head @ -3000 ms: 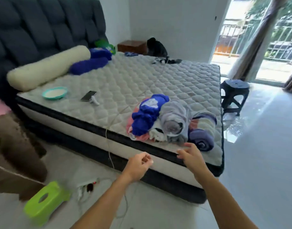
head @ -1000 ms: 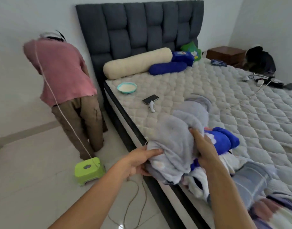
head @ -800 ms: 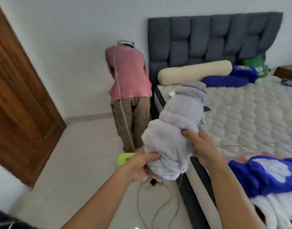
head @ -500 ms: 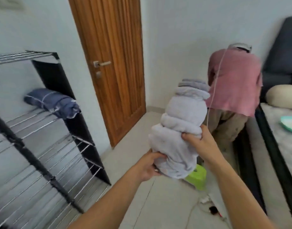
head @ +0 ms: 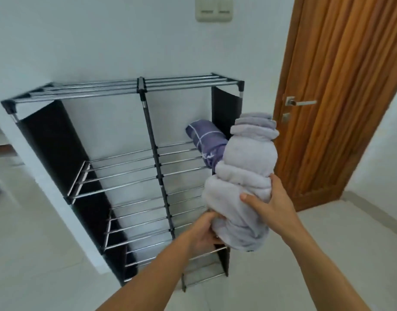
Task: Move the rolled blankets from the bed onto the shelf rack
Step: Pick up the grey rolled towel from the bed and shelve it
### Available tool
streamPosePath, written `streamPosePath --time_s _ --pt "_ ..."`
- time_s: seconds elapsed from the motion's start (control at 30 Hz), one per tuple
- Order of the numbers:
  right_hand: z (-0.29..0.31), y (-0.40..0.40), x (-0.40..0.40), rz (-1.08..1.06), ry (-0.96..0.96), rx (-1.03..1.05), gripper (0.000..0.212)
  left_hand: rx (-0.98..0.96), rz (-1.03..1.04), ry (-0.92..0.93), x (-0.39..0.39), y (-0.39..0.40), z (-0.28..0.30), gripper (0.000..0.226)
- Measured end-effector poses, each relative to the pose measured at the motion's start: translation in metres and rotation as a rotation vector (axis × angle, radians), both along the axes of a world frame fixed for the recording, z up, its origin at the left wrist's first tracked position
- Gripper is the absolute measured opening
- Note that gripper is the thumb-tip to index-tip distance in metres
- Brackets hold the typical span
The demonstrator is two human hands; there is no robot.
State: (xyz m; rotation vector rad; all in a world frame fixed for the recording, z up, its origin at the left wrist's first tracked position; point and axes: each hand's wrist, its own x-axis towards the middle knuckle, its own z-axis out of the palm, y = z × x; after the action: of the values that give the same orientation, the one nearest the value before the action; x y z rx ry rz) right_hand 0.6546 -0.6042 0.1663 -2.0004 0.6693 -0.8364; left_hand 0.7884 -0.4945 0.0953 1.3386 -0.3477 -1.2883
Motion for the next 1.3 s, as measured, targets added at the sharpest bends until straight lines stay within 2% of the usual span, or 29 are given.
streamPosePath --time_s 0.1,0.17,0.2,0.33,0.53,0.6,0.77,1.0,1.13,1.23,1.3 --pt "0.004 -0.011 0.053 0.134 0.026 0.024 0.083 -0.002 0.109 -0.042 0.043 0.012 0.007 0.038" --pt "0.007 -0.017 0.087 0.231 0.02 0.039 0.078 0.012 0.185 -0.093 0.075 0.016 0.011 0.06" --pt "0.007 -0.021 0.106 0.271 0.007 0.049 0.074 0.016 0.219 -0.113 0.091 0.017 0.014 0.062" --pt "0.012 -0.033 0.184 0.294 0.006 0.044 0.073 0.034 0.31 -0.152 0.141 0.016 0.027 0.038" --pt "0.03 -0.055 0.283 0.303 0.083 0.018 0.089 0.007 0.379 -0.178 0.189 -0.008 0.047 0.042" --pt "0.029 -0.064 0.305 0.285 0.113 0.035 0.086 -0.009 0.35 -0.172 0.201 -0.02 0.054 0.039" --pt "0.006 -0.07 0.324 0.209 0.22 0.066 0.076 0.043 0.34 -0.179 0.221 -0.035 0.041 0.048" --pt "-0.006 -0.07 0.329 0.153 0.222 0.011 0.061 0.012 0.307 -0.15 0.233 -0.038 0.047 0.042" --pt "-0.012 -0.063 0.329 0.132 0.235 -0.061 0.057 0.055 0.329 -0.27 0.228 -0.042 0.043 0.039" --pt "-0.023 -0.056 0.324 0.125 0.218 -0.154 0.056 0.134 0.36 -0.443 0.224 -0.044 0.032 0.016" --pt "-0.026 -0.059 0.321 0.103 0.197 -0.151 0.056 0.173 0.335 -0.521 0.224 -0.045 0.028 0.021"
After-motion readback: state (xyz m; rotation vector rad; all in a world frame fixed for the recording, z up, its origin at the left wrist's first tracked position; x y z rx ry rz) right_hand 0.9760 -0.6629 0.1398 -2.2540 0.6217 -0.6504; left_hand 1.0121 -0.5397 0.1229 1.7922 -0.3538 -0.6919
